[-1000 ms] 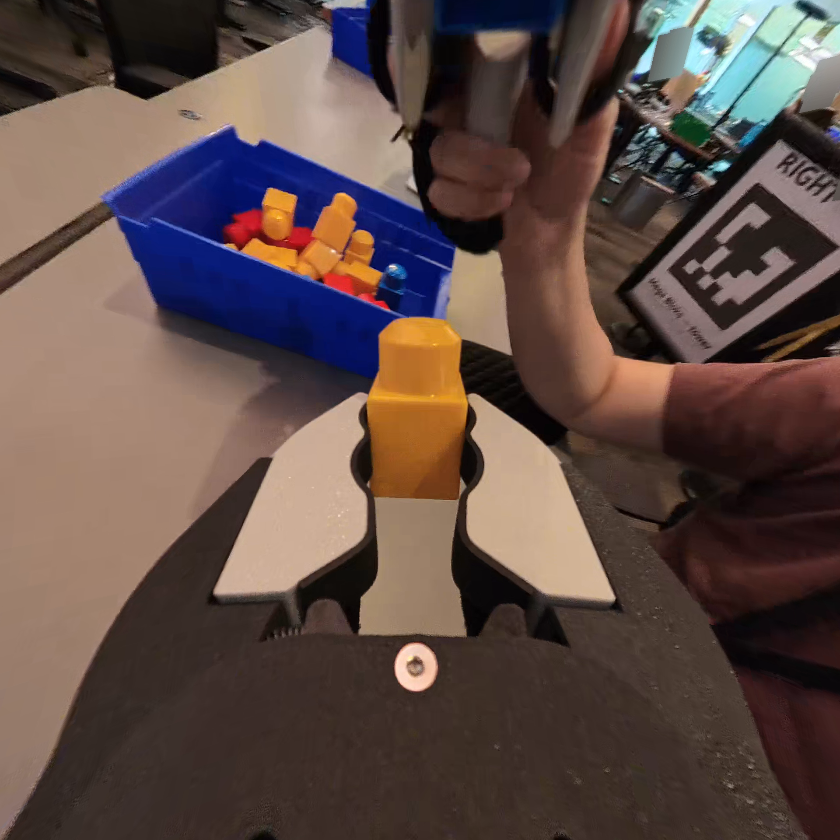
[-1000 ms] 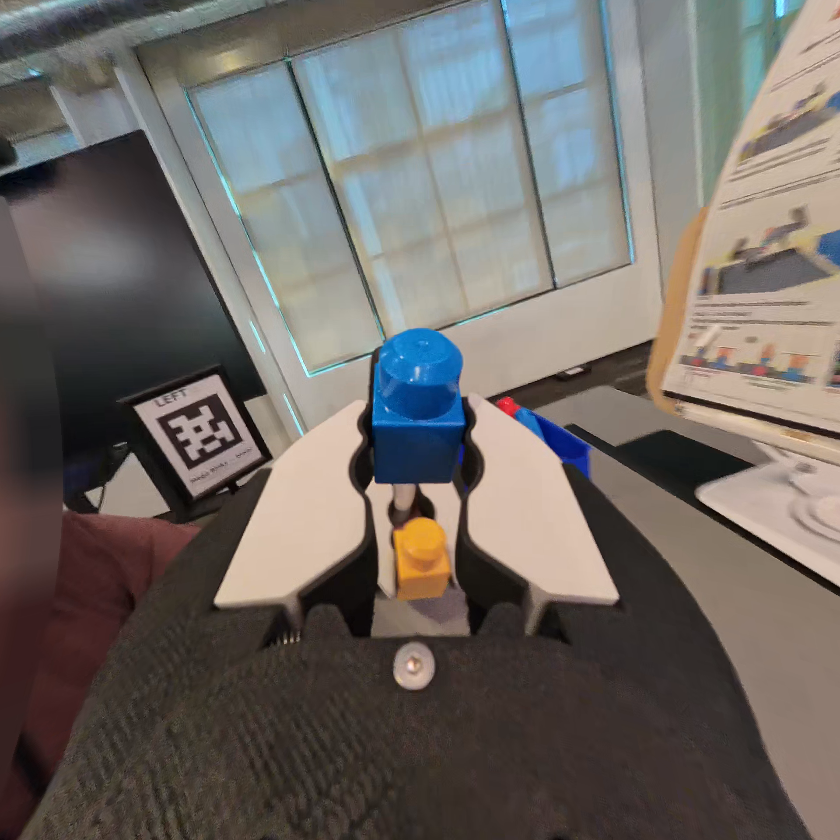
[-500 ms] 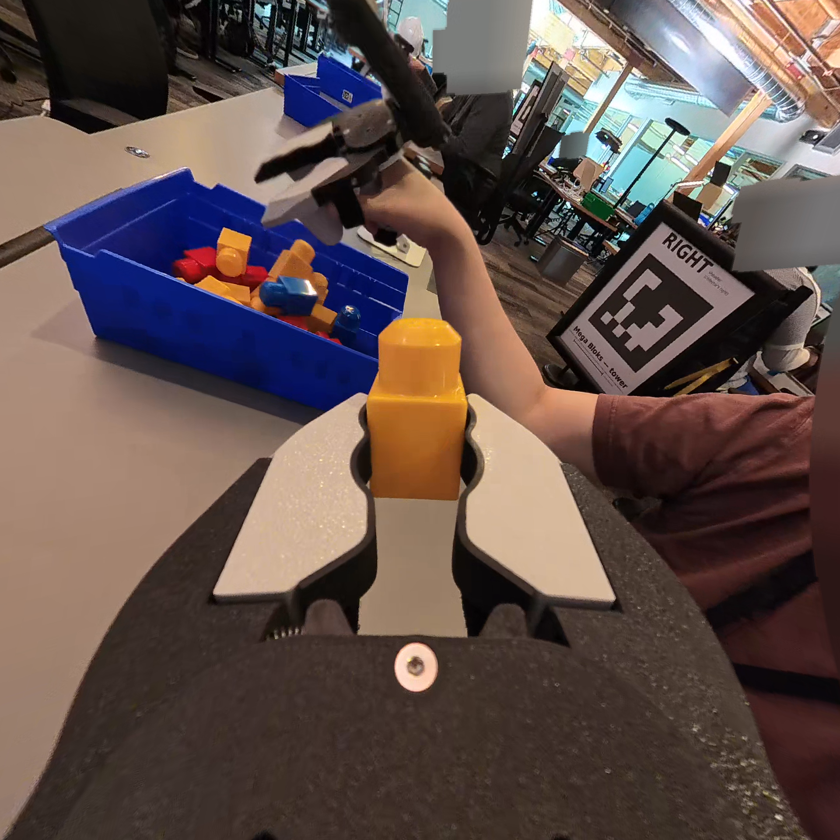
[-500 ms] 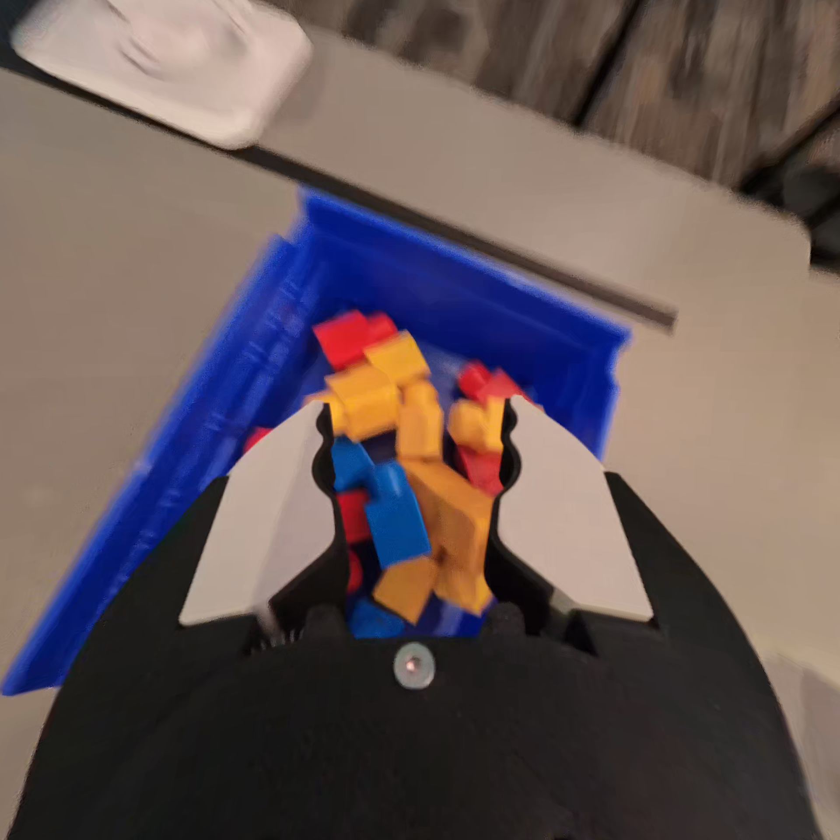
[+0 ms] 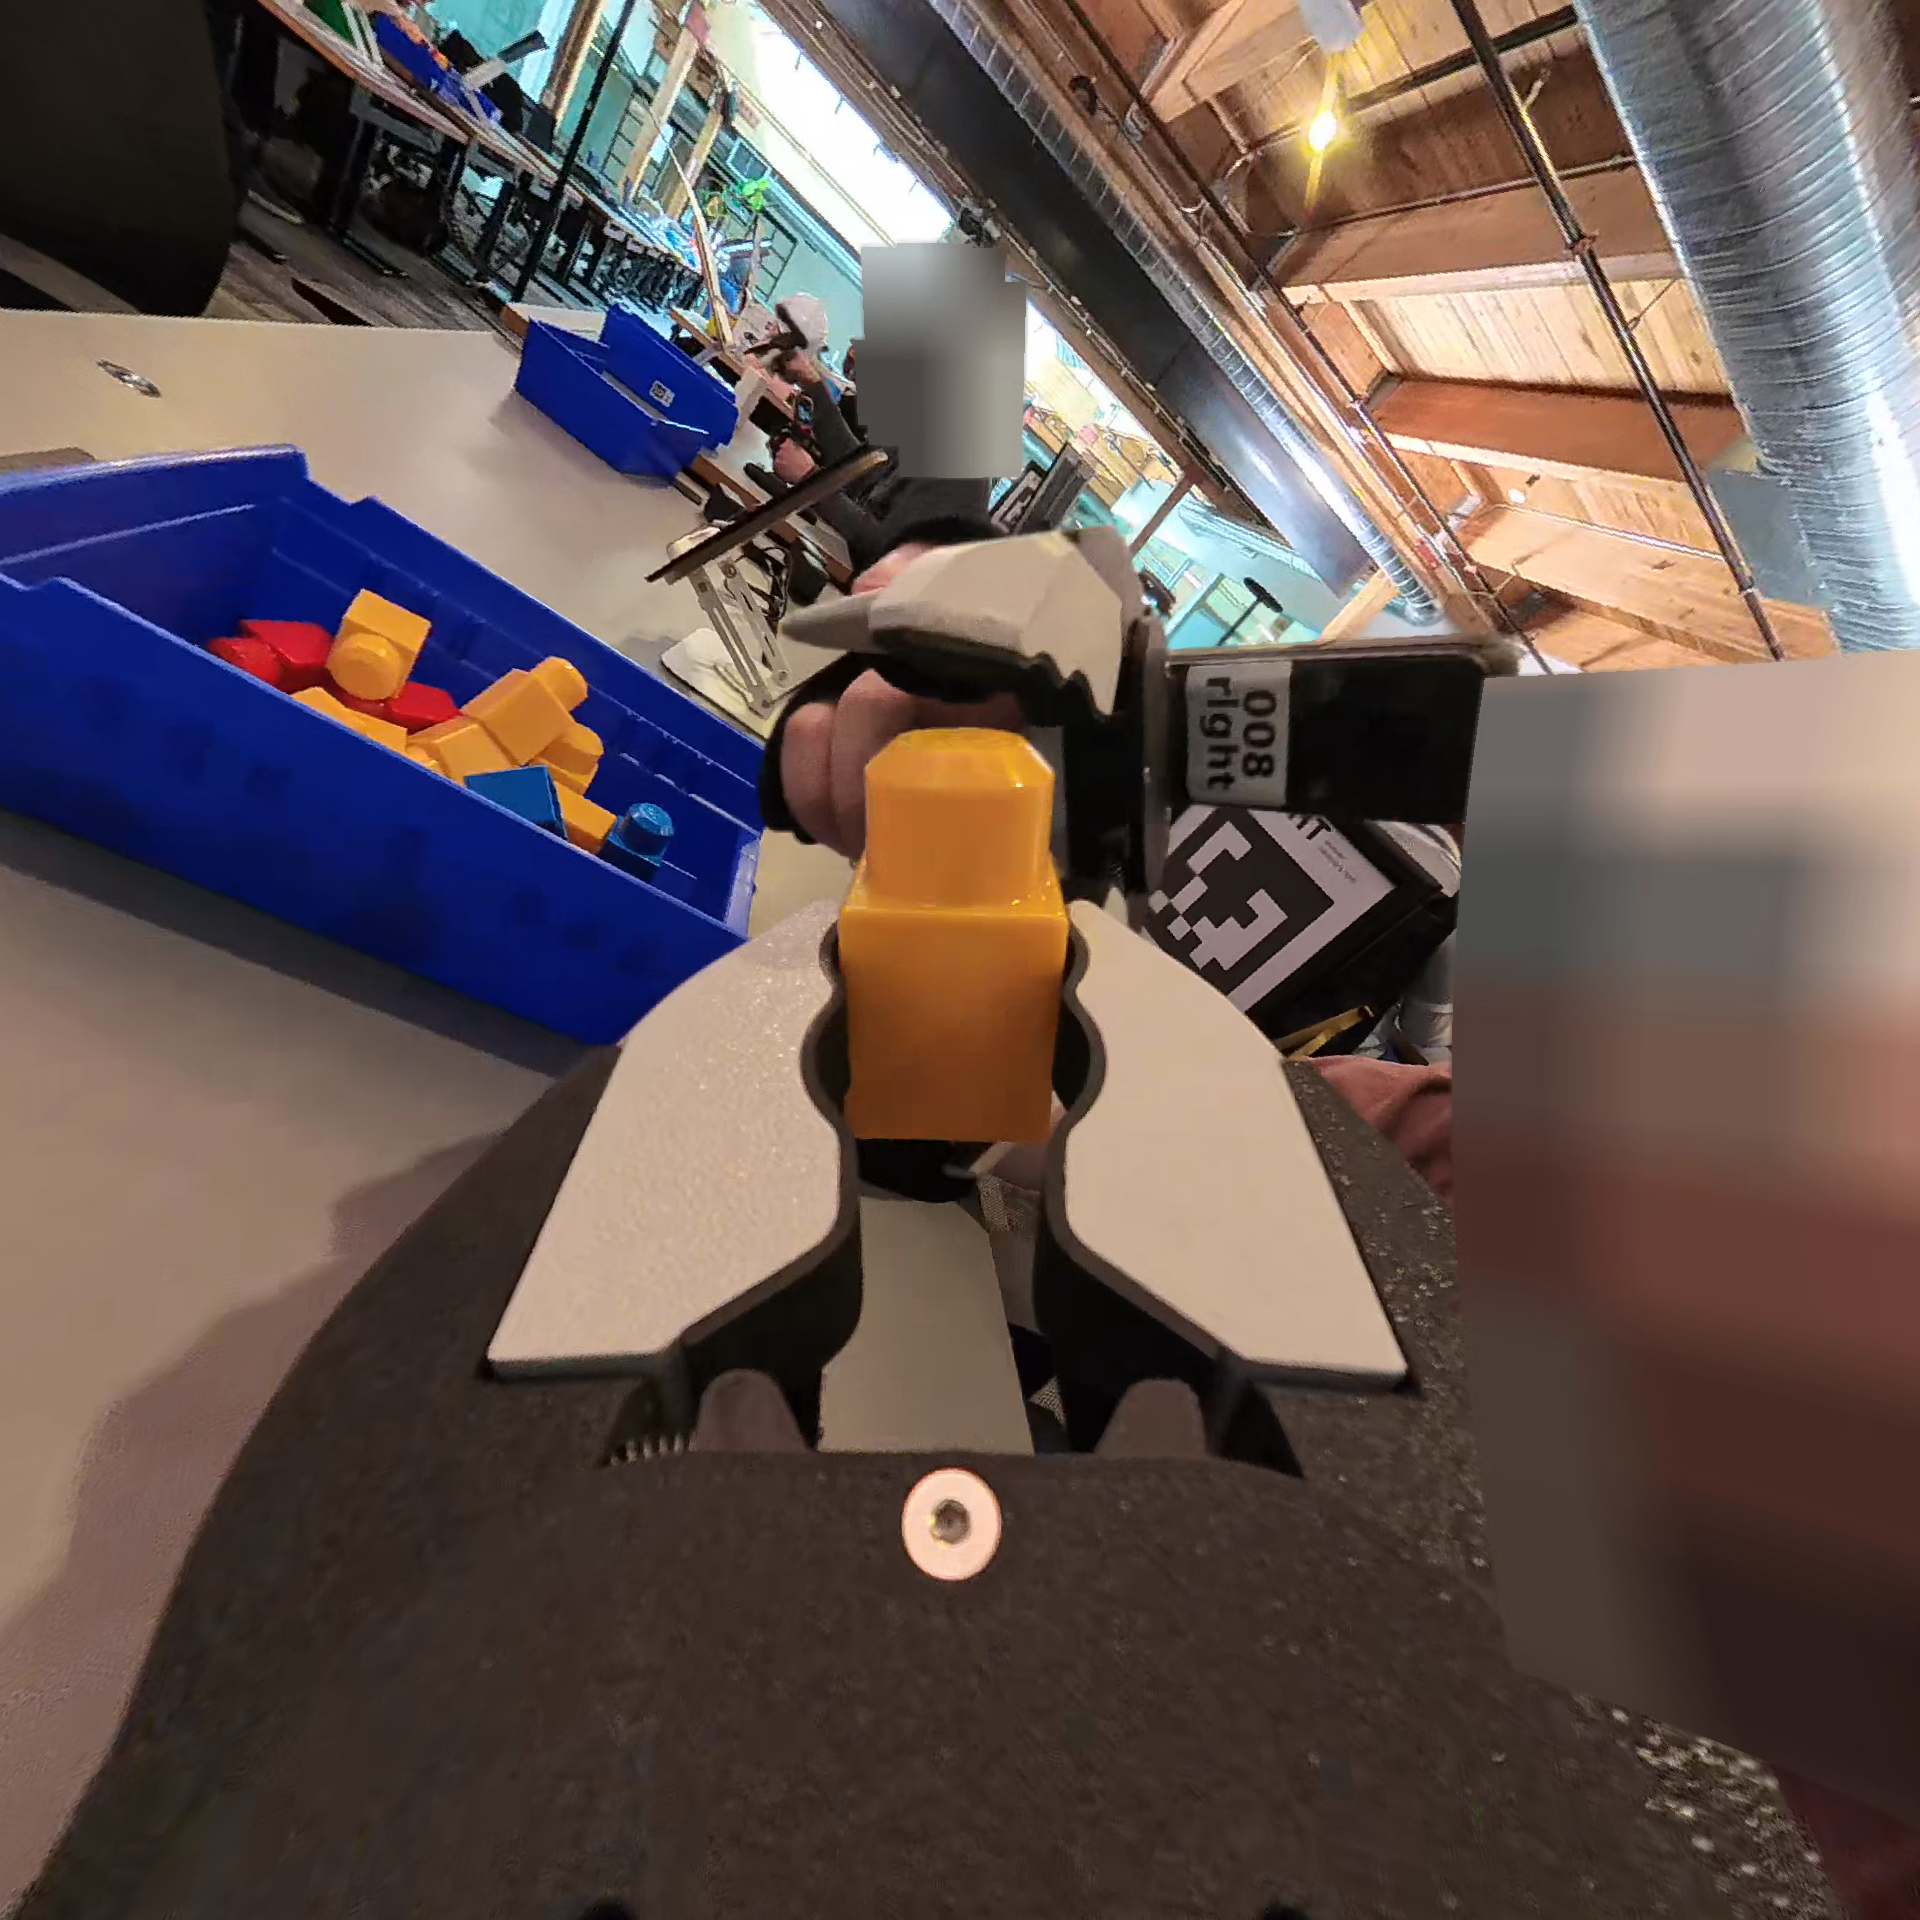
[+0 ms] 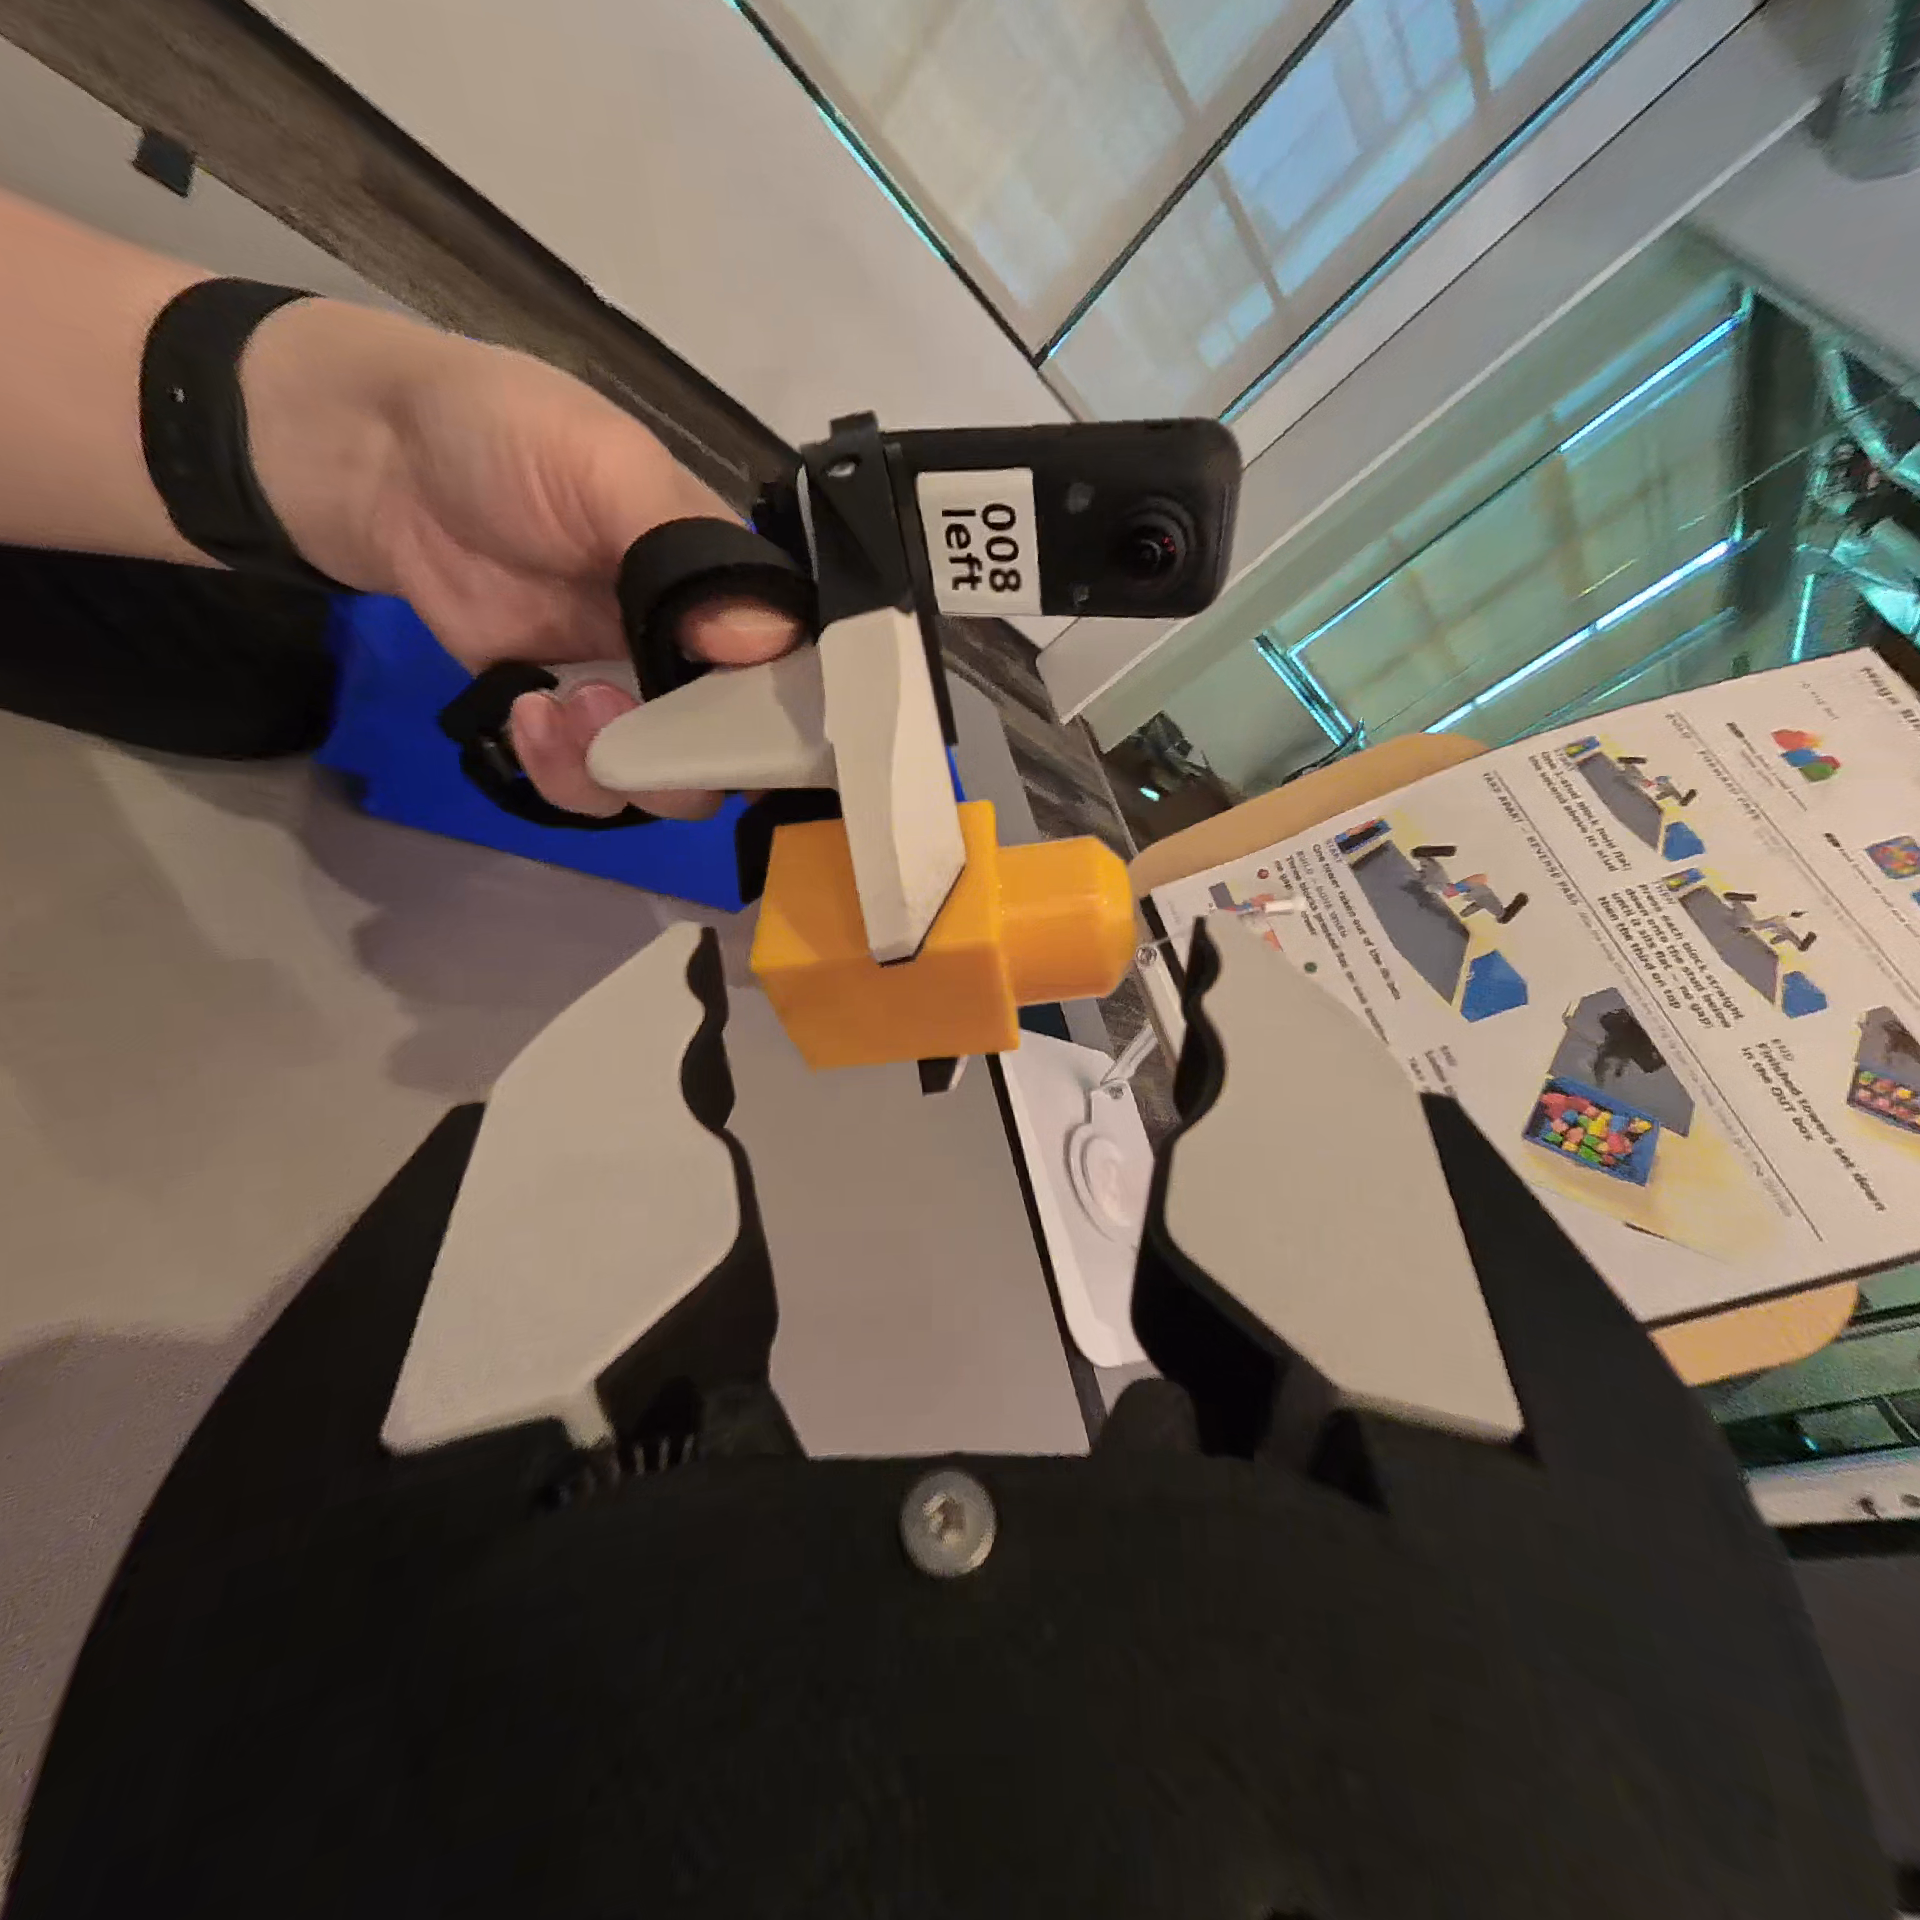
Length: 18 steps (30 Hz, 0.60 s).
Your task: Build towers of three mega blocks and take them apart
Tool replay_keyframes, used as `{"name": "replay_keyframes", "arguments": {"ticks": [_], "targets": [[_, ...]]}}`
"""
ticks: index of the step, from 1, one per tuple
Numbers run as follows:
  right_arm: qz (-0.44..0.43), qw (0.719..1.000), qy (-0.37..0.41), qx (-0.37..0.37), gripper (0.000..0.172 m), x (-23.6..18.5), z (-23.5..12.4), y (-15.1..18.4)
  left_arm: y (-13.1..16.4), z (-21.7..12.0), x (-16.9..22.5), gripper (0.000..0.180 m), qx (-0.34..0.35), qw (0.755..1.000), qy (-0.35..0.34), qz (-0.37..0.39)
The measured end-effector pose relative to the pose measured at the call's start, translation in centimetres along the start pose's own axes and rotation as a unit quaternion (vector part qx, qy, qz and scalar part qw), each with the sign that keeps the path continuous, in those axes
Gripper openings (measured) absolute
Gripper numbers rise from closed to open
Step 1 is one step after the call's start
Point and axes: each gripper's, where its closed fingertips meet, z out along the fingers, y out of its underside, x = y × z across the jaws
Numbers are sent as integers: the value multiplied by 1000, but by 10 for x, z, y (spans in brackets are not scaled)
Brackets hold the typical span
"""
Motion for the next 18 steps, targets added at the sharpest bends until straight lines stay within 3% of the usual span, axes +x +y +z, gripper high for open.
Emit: {"name": "replay_keyframes", "arguments": {"ticks": [1,5,7,10,12,13,16,18], "targets": [[4,1000,-2,9,76,-1,1,-1,1,1,2,36,-4,1000,4,2],[-10,1000,-9,15,71,-3,-3,-4,3,4,8,36,-13,1000,11,0],[-13,1000,0,7,71,5,-12,-4,-1,1,13,45,-12,1000,19,-4],[16,997,34,-60,71,41,-47,28,-12,-18,10,59,-5,1000,-22,21],[111,982,48,-148,70,66,-84,84,-26,-41,-2,64,6,991,-110,76],[164,961,65,-214,71,76,-106,124,-33,-57,-9,65,11,980,-164,111],[279,873,77,-393,71,66,-171,241,-57,-112,-19,72,33,930,-309,195],[330,818,69,-467,71,49,-197,289,-68,-156,-22,74,45,889,-396,225]]}}
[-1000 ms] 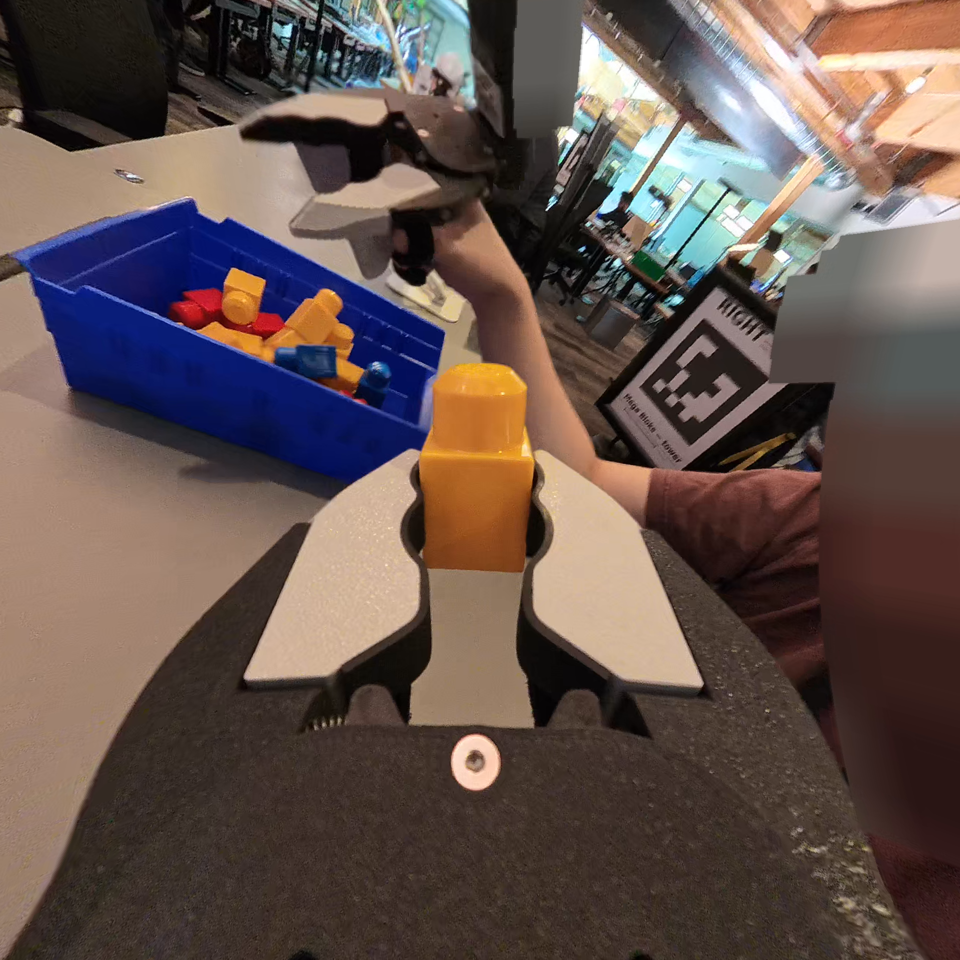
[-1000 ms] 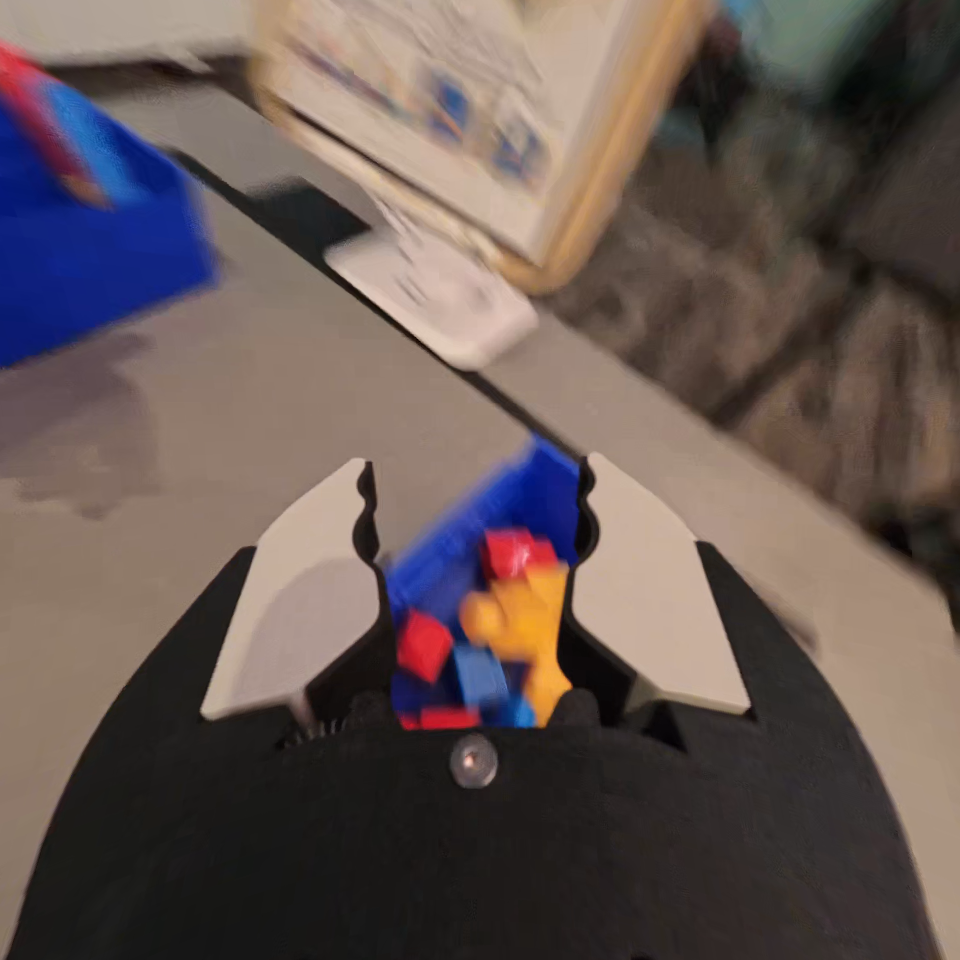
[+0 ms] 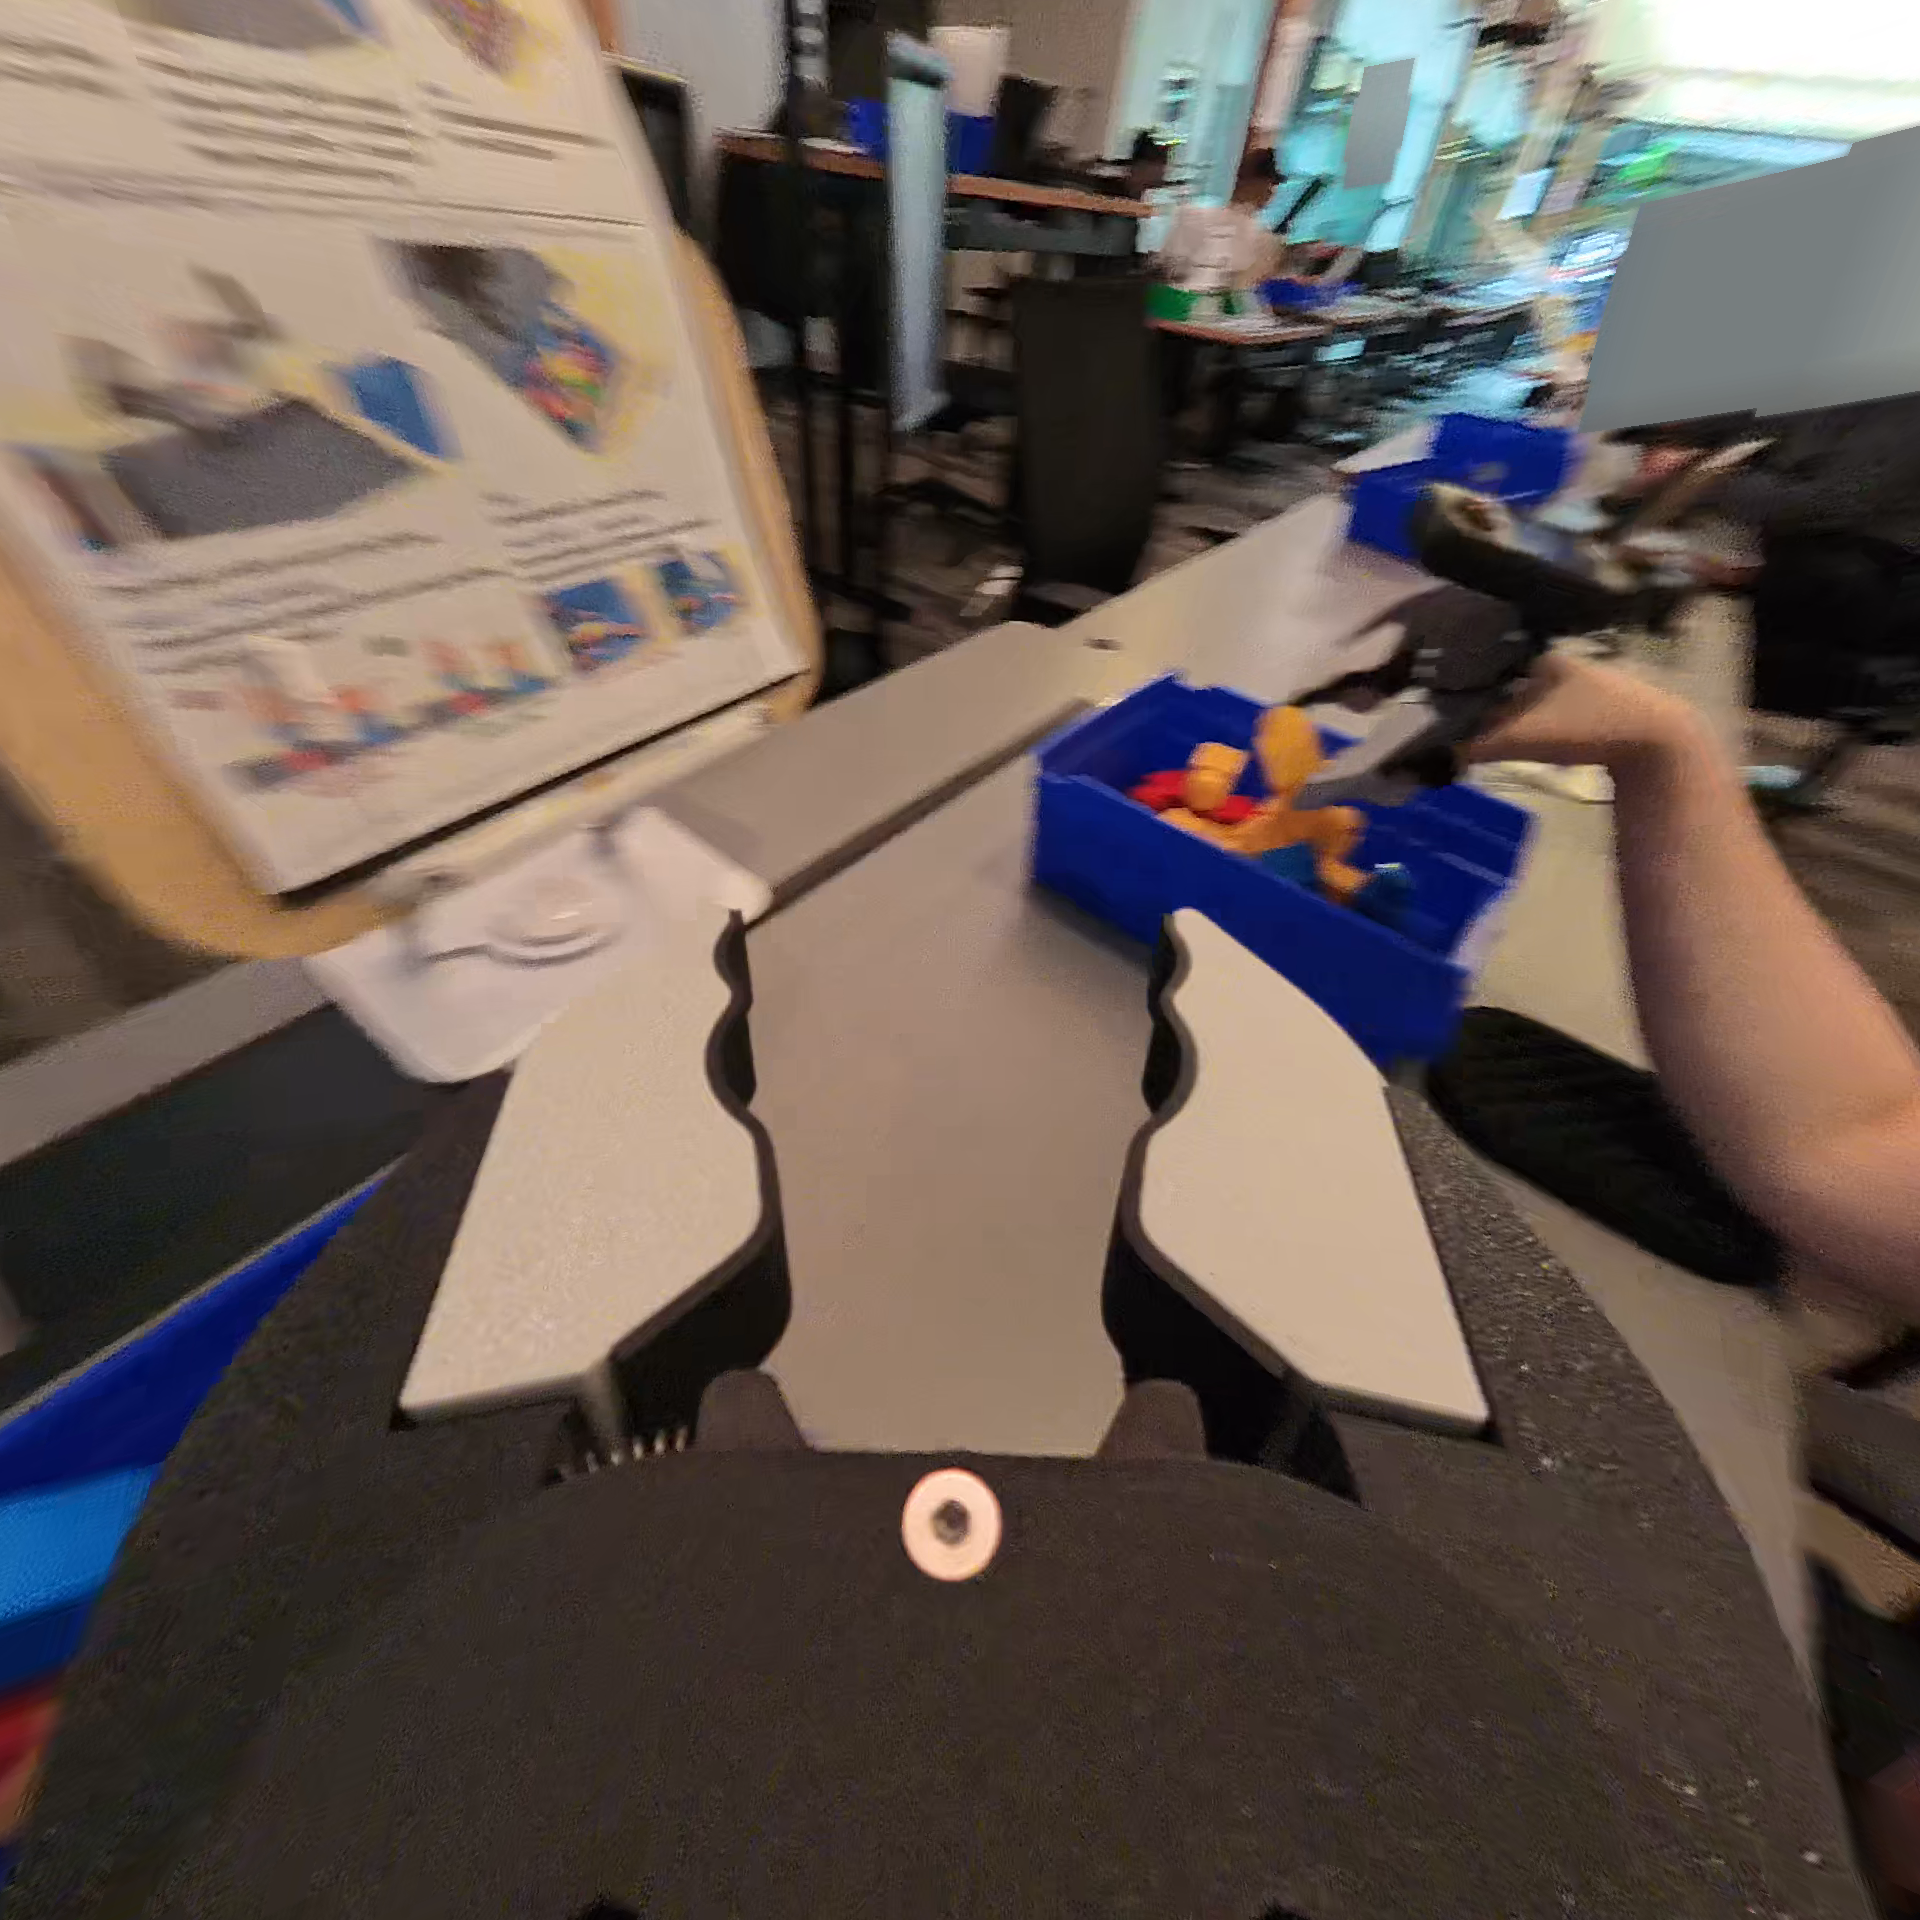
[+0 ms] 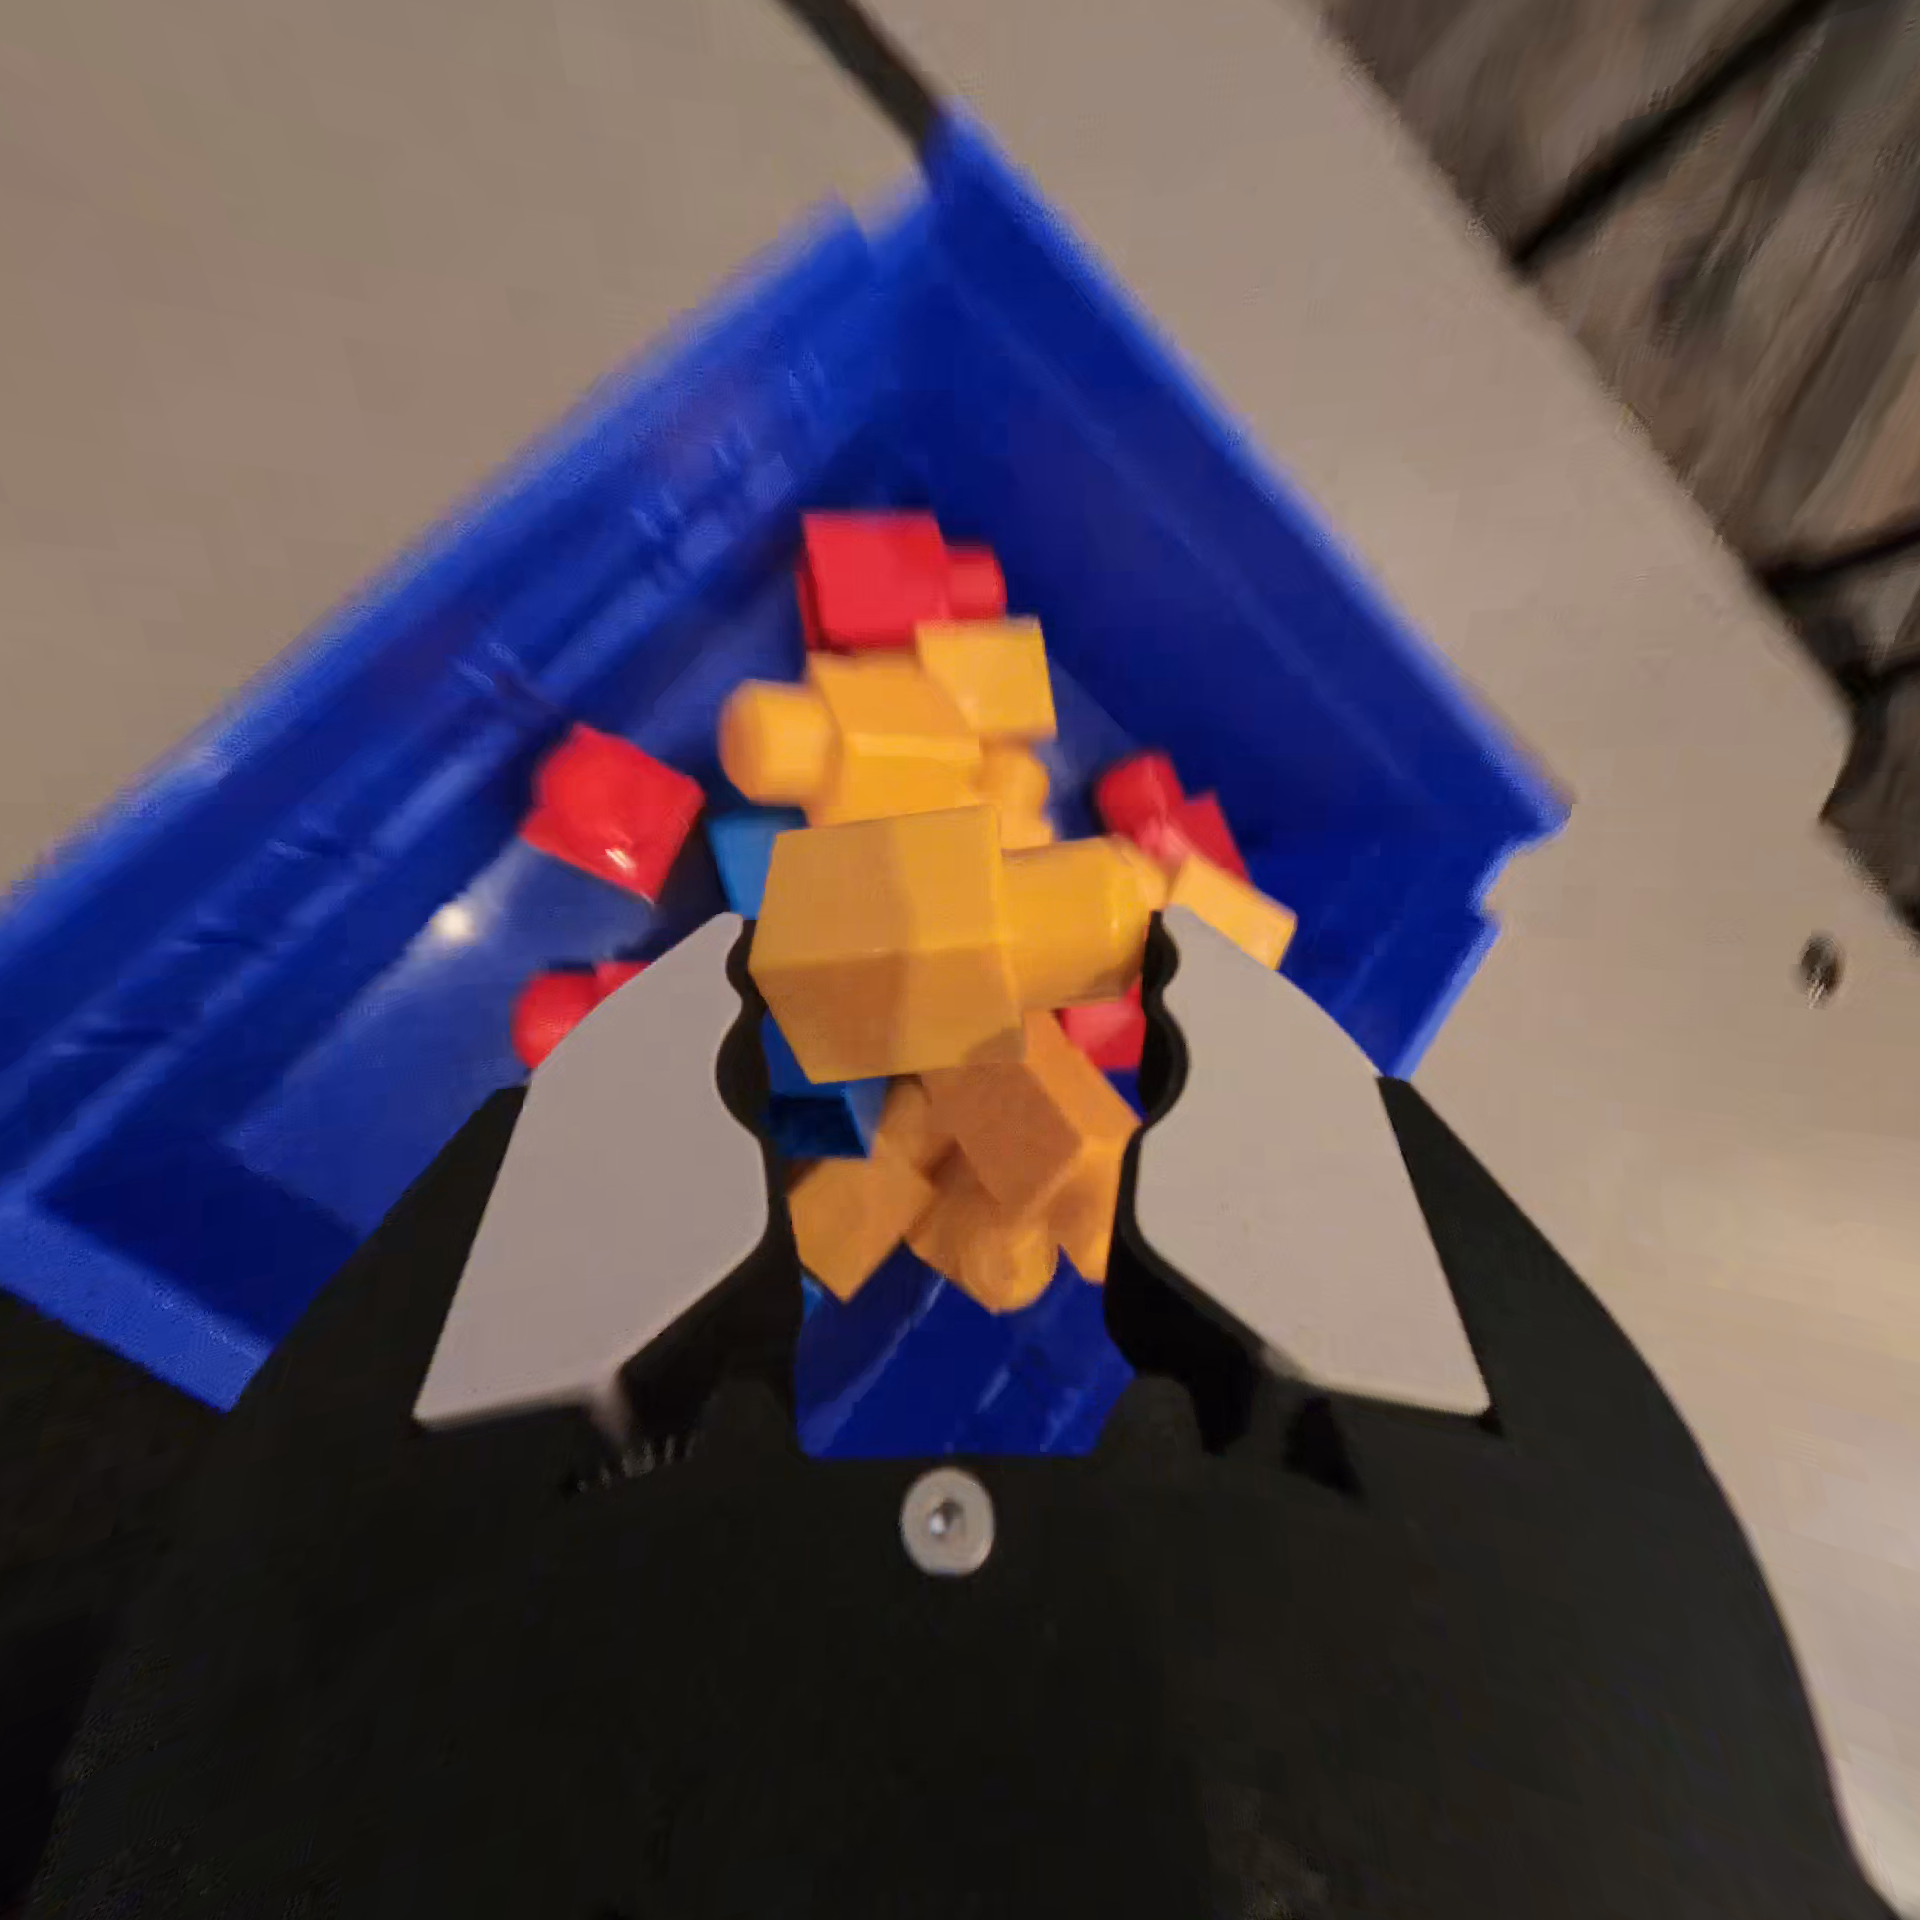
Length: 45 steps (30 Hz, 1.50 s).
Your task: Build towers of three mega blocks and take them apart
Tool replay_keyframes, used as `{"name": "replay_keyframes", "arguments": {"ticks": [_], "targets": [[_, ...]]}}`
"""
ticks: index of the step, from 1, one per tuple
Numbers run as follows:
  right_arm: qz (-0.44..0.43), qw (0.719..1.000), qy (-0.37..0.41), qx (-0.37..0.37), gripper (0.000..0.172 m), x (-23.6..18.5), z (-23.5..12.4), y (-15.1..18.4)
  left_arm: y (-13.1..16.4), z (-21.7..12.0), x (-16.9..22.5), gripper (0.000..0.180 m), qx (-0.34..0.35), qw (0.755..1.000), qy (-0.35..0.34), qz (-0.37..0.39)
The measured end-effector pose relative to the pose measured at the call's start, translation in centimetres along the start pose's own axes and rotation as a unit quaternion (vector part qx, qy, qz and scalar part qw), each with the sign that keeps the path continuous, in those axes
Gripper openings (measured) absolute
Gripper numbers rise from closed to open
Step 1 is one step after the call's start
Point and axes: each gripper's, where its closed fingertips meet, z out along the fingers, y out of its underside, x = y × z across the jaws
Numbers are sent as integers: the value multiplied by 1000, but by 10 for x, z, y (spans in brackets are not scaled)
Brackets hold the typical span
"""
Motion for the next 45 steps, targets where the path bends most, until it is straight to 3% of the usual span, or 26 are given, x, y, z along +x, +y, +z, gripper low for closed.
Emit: {"name": "replay_keyframes", "arguments": {"ticks": [3,7,12,16,23,31,36,41,44,45], "targets": [[30,997,32,-64,84,18,17,29,19,-43,-59,75,-42,989,-141,26],[39,999,29,-7,84,16,9,5,61,-84,-120,80,-126,959,-251,-31],[13,998,42,39,83,11,-1,-19,97,-72,-160,71,-104,938,-275,-185],[10,999,44,15,83,12,8,-13,129,-51,-179,69,-80,924,-273,-255],[7,1000,25,17,83,3,15,-17,186,-16,-191,77,-108,898,-230,-360],[-14,1000,14,23,83,-9,17,-28,196,-5,-209,66,-86,899,-243,-354],[-22,1000,9,20,83,-13,18,-29,214,-4,-211,70,-129,890,-259,-353],[-30,999,6,12,83,-17,23,-29,209,4,-218,68,-101,894,-257,-352],[-39,999,2,5,83,-20,26,-29,216,5,-225,42,-113,890,-272,-347],[-42,999,0,3,83,-22,27,-29,216,5,-225,41,-118,892,-268,-345]]}}
